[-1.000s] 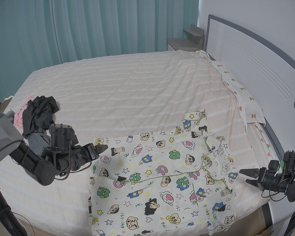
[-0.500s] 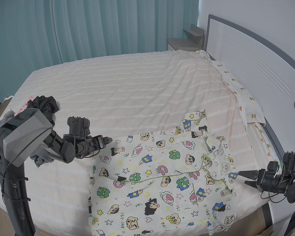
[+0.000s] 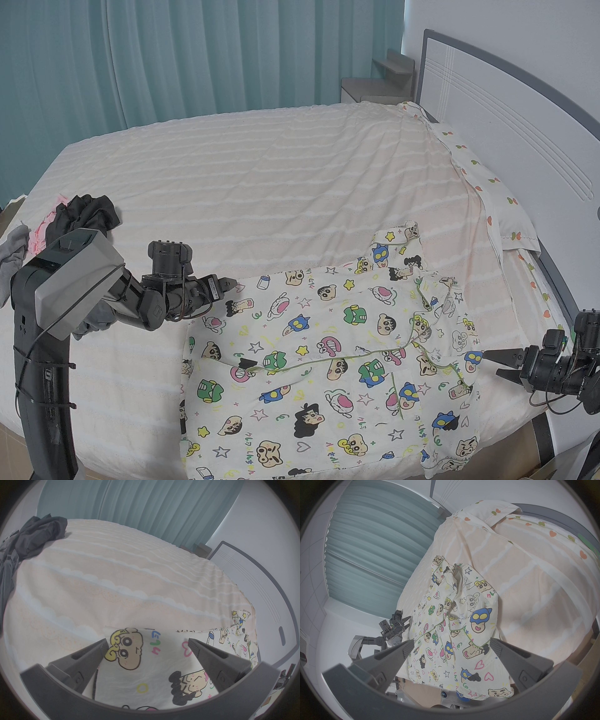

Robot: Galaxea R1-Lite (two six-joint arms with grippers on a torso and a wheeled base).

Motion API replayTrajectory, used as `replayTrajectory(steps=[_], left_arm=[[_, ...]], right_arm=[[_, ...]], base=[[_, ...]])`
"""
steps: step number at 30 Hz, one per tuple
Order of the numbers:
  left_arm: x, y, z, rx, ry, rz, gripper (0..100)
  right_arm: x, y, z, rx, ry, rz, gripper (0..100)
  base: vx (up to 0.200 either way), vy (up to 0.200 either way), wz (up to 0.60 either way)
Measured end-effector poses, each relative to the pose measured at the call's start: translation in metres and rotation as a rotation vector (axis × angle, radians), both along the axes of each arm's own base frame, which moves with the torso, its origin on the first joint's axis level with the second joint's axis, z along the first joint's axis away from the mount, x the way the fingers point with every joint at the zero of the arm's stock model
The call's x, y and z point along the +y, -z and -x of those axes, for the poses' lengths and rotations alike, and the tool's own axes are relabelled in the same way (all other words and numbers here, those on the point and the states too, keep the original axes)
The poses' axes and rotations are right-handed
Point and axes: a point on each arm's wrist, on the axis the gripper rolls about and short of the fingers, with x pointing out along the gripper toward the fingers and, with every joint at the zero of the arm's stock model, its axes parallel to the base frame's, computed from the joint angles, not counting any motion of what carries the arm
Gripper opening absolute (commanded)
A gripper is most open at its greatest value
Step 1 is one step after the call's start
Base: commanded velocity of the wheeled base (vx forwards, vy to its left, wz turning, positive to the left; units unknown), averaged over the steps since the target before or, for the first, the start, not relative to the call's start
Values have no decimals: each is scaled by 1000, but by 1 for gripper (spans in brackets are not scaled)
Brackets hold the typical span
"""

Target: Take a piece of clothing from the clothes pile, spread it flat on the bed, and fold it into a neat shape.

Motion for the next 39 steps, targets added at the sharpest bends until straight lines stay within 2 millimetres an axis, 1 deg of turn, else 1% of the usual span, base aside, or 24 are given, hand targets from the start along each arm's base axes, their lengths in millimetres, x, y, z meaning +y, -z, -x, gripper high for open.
replayTrajectory(steps=[6,7,17,21,25,29,39], left_arm=[[-2,4,0,10,1,16,100],[-2,4,-1,10,1,16,0],[-1,6,1,5,-6,19,0],[1,5,3,4,-12,14,0],[3,-3,4,-11,-17,13,0],[7,-14,2,-43,-32,12,0],[21,-36,-12,-122,-100,3,0]], right_arm=[[0,0,0,1,0,0,100],[0,0,0,1,0,0,100],[0,0,0,3,0,-1,100],[0,1,0,3,0,-1,100],[0,1,0,5,0,-2,100],[0,1,0,7,0,-2,100],[0,1,0,10,-1,-3,100]], base=[[0,0,0],[0,0,0],[0,0,0],[0,0,0],[0,0,0],[0,0,0],[0,0,0]])
